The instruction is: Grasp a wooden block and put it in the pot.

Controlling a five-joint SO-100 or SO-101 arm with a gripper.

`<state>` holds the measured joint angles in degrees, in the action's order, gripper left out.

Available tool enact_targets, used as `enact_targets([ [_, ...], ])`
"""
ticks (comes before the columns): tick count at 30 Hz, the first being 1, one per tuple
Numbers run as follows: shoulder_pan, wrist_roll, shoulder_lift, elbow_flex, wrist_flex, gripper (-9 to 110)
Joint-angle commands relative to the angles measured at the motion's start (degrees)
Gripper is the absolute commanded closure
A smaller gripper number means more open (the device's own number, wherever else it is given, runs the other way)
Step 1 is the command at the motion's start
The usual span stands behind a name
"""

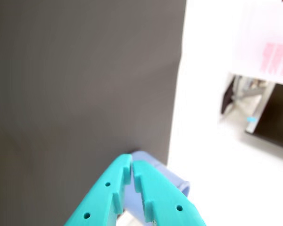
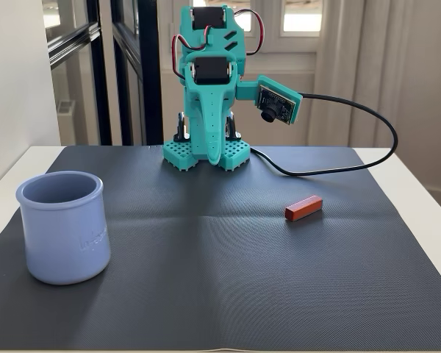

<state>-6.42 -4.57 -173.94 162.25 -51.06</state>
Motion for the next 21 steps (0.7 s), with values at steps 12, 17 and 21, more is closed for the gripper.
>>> enact_targets([
  [12,-10.46,-48.6,37.71,-25.75,-0.35,101],
  [17,-14.24,-79.37,45.26,-30.32,-0.35,101],
  [21,-16.0,-101.16,51.59,-34.89,-0.53,101],
])
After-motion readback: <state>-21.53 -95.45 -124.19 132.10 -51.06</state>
